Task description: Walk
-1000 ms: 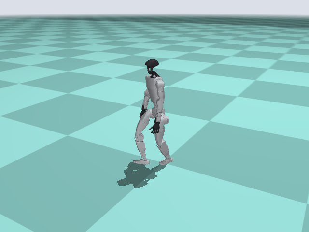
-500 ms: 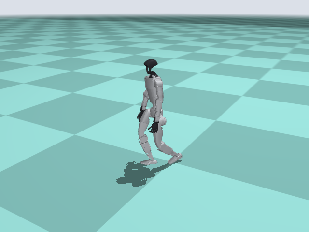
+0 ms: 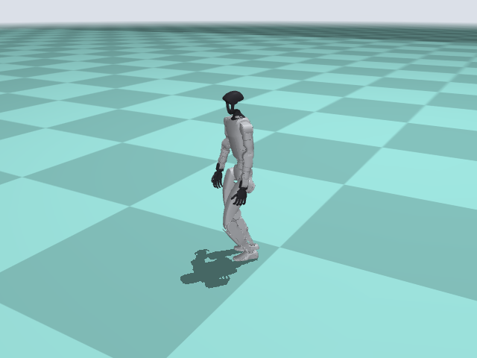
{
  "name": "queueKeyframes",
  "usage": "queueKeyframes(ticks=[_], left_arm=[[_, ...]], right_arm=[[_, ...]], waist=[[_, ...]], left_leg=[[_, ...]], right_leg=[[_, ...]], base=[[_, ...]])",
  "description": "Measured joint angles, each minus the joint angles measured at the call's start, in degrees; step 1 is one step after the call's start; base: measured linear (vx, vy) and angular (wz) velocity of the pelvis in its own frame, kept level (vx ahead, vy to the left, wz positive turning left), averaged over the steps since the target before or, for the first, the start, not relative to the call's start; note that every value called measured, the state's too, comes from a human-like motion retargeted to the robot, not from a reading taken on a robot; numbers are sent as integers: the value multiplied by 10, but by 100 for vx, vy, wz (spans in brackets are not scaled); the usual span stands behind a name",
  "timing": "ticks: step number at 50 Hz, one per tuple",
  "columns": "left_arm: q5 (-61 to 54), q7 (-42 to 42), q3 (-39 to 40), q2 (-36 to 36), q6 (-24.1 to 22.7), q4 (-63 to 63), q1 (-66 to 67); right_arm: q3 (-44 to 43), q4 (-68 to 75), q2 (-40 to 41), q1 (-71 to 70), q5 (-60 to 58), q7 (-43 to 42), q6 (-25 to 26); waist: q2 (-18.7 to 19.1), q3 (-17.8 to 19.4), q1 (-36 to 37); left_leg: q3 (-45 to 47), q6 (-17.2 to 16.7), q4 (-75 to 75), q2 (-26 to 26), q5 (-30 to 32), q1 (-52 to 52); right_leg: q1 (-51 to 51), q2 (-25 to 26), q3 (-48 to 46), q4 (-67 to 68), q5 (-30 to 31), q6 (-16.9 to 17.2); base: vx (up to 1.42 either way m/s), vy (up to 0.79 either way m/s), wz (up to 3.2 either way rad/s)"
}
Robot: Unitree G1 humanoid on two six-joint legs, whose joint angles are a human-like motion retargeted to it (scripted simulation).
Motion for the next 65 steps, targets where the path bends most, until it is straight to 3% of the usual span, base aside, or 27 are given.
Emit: queueKeyframes(ticks=[5,13,21,26,30,38,43,45,50,53,55,60,65], left_arm=[[1,-2,-4,-2,1,0,4],[-7,-3,-12,-3,3,-4,8],[-23,-3,-14,-1,6,-2,3],[-33,0,-11,3,6,0,-6],[-39,0,-10,7,8,2,-14],[-36,9,-7,14,13,7,-19],[-35,12,-1,13,15,11,-24],[-35,12,-2,9,14,11,-20],[-33,4,0,4,10,14,-21],[-31,-2,-4,-3,8,14,-12],[-31,-11,-3,-3,7,16,-14],[-34,-22,-3,-15,7,21,-1],[-47,-35,5,-27,7,34,1]], right_arm=[[5,6,2,7,-8,5,1],[10,10,9,11,-15,8,3],[5,15,10,25,-11,6,5],[1,8,4,26,-8,8,6],[2,-4,0,22,-3,14,5],[3,-27,3,13,10,15,-2],[5,-29,7,4,15,11,-3],[5,-27,11,7,14,9,-2],[7,-10,14,-1,12,8,-1],[7,-2,19,4,9,8,0],[5,8,18,-3,7,12,0],[1,21,23,4,6,12,1],[-5,40,24,-2,12,8,-1]], waist=[[-25,-10,-7],[-42,-21,-14],[-48,-30,-17],[-82,-37,-33],[-114,-42,-55],[-134,-46,-93],[-122,-49,-105],[-127,-47,-109],[-99,-54,-100],[-107,-53,-99],[-84,-58,-87],[-85,-59,-82],[-64,-51,-82]], left_leg=[[-15,-11,-107,-55,42,-28],[-22,-14,-159,-95,82,-33],[-8,10,-128,-107,62,-13],[18,33,-161,-152,54,23],[34,48,-214,-199,64,58],[41,60,-271,-230,54,114],[35,61,-341,-218,50,168],[38,62,-333,-221,38,176],[41,62,-394,-188,29,224],[51,66,-366,-193,4,228],[55,65,-384,-164,-5,243],[65,66,-319,-160,-51,249],[67,48,-273,-129,-64,276]], right_leg=[[3,-27,16,14,-23,2],[14,-49,39,55,-62,3],[23,-67,58,108,-80,12],[-5,-135,58,212,-64,41],[-56,-196,68,328,12,78],[-169,-285,39,441,17,59],[-231,-276,15,378,11,56],[-252,-282,11,354,13,64],[-277,-233,-24,223,46,79],[-293,-239,-31,194,51,92],[-271,-198,-57,113,77,90],[-268,-205,-65,133,83,85],[-212,-168,-70,114,88,63]], base=[[20,2,-9],[20,6,-12],[24,8,-20],[24,9,-2],[23,9,9],[27,7,-9],[31,5,-20],[30,4,-26],[31,1,-42],[27,-1,-37],[32,-4,-60],[26,-5,-28],[27,-8,-23]])
